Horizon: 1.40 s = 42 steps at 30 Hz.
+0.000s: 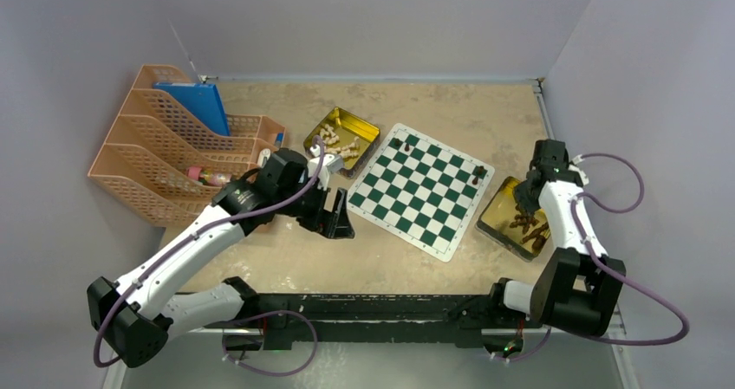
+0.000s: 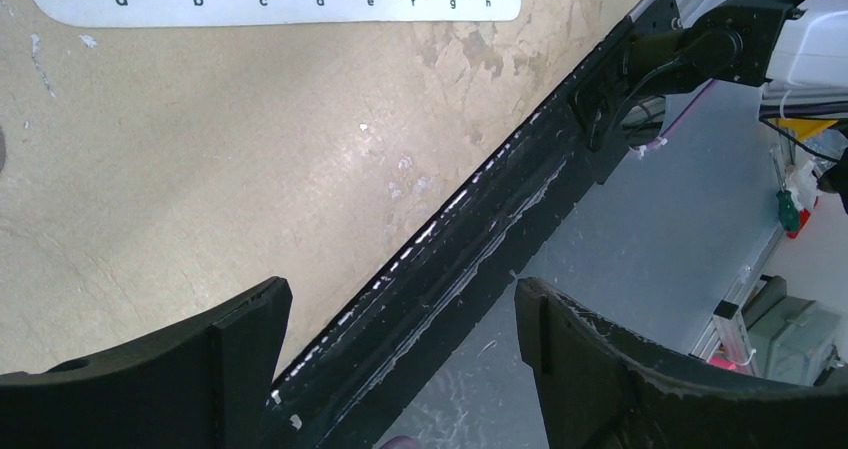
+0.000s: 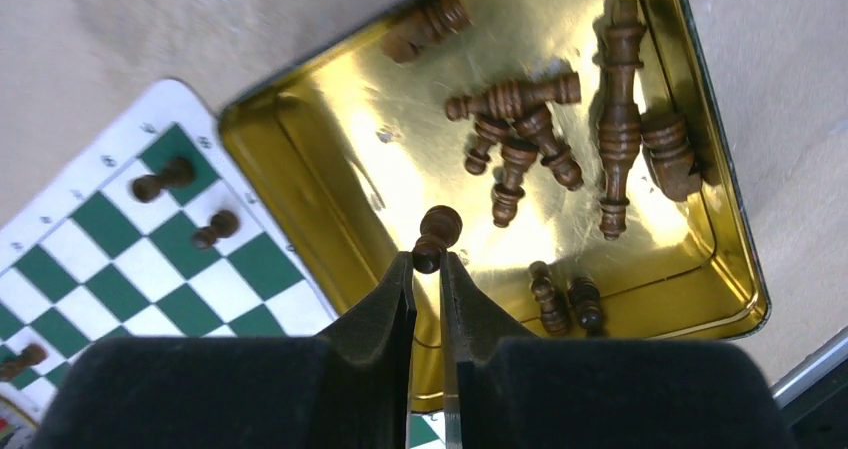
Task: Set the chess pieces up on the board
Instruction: Pick up the chess piece from the storage box, then place the chess piece on the chessboard.
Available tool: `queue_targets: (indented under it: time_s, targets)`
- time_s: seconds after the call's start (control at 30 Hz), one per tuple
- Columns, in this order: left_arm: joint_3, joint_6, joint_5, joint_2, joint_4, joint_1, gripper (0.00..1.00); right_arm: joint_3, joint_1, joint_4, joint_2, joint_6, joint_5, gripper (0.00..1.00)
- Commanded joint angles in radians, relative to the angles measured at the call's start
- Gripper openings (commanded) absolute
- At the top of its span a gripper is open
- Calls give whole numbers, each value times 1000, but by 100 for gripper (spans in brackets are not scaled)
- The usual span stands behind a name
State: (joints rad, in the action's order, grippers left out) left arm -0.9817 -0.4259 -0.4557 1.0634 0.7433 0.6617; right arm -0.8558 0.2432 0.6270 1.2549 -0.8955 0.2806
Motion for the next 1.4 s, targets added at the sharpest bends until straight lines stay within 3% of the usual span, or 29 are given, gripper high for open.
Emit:
queue_targets:
  time_s: [0.0, 0.23, 0.4, 0.77, 1.07, 1.37]
  targets:
    - [-25, 12, 6, -59, 19, 3, 82, -125, 4, 63, -25, 73, 37, 11]
    - [-9, -26, -10, -81, 21, 3, 82, -237, -18, 23, -17, 88, -114, 8]
    - [-43, -16, 40, -84, 44, 3, 82, -303, -159, -23, 44, 42, -145, 8]
    - [-104, -22, 70, -38, 42, 3, 82, -459, -415, -198, 363, -13, -213, 9]
    - [-119, -65, 116, -14, 55, 3, 81, -734, -481, -200, 700, 25, -271, 11]
    - [-123, -88, 162, -17, 61, 3, 81, -838, -502, -107, 829, 35, -228, 11]
